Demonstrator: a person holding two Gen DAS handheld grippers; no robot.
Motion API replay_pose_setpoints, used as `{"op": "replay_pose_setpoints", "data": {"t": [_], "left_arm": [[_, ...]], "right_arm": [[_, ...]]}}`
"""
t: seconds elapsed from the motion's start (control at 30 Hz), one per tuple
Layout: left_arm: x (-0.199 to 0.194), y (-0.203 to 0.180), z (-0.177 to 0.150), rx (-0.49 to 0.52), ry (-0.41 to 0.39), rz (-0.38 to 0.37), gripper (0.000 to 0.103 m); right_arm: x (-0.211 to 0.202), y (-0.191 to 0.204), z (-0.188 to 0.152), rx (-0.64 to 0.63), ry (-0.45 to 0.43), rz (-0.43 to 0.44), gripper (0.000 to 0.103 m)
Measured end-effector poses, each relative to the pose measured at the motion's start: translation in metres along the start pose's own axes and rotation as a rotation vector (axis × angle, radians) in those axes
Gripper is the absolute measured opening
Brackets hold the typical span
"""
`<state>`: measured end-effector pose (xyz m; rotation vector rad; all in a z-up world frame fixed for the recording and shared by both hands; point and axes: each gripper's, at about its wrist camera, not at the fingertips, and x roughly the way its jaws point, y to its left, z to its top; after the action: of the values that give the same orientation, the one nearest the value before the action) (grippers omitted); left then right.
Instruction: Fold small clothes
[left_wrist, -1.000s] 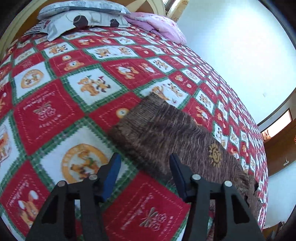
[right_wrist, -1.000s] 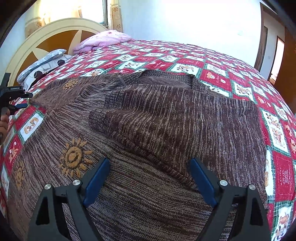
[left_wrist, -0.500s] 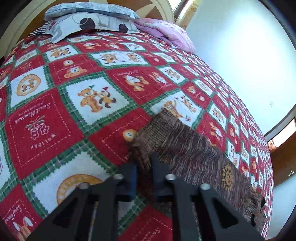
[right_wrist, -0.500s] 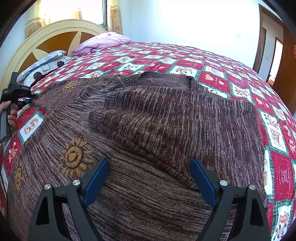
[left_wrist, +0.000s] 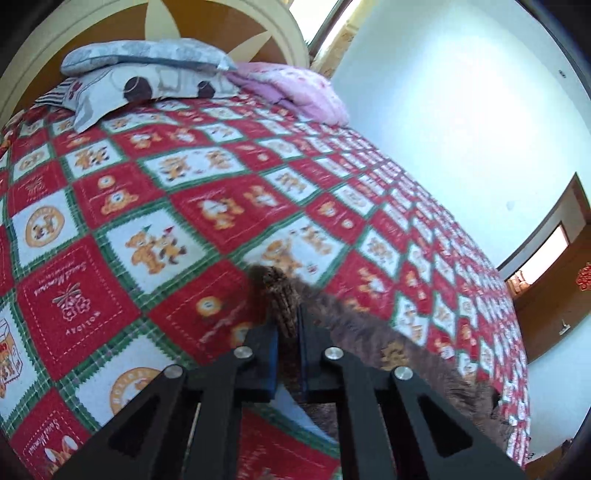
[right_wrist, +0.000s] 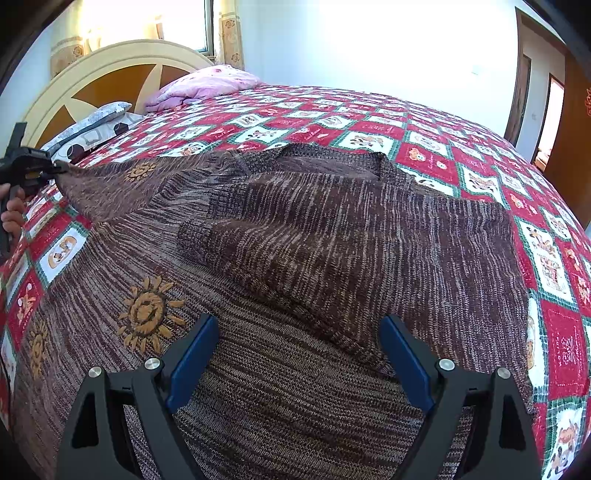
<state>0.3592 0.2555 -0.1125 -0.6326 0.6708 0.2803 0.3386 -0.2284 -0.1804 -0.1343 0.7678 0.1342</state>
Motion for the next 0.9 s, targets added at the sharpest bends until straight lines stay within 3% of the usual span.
{"op": "replay_pose_setpoints", "data": {"t": [0.27, 0.47, 0.63, 0.8, 0.9], "left_arm": [[-0.024, -0.048, 0.004, 0.061, -0.017, -0.074, 0.009], [-0.047, -0.098, 0.004, 0.158, -0.049, -0.136, 0.009], [-0.053, -0.145, 0.001, 0.2, -0.062, -0.172, 0.009], [-0.059, -0.213, -0.033, 0.338, -0.081, -0.223, 0.009], [-0.065, -0.254, -0.074, 0.459, -0.102, -0.237, 0.009]], "right_arm": [[-0.021, -0.021, 0.007, 0.123, -0.018, 0.118, 0.09], [-0.08, -0.04, 0.007, 0.177, -0.116, 0.154, 0.09], [-0.127, -0.056, -0.021, 0.202, -0.186, 0.144, 0.09], [-0.144, -0.068, -0.05, 0.239, -0.205, 0.125, 0.09], [-0.145, -0.075, -0.057, 0.252, -0.217, 0.128, 0.09]]}}
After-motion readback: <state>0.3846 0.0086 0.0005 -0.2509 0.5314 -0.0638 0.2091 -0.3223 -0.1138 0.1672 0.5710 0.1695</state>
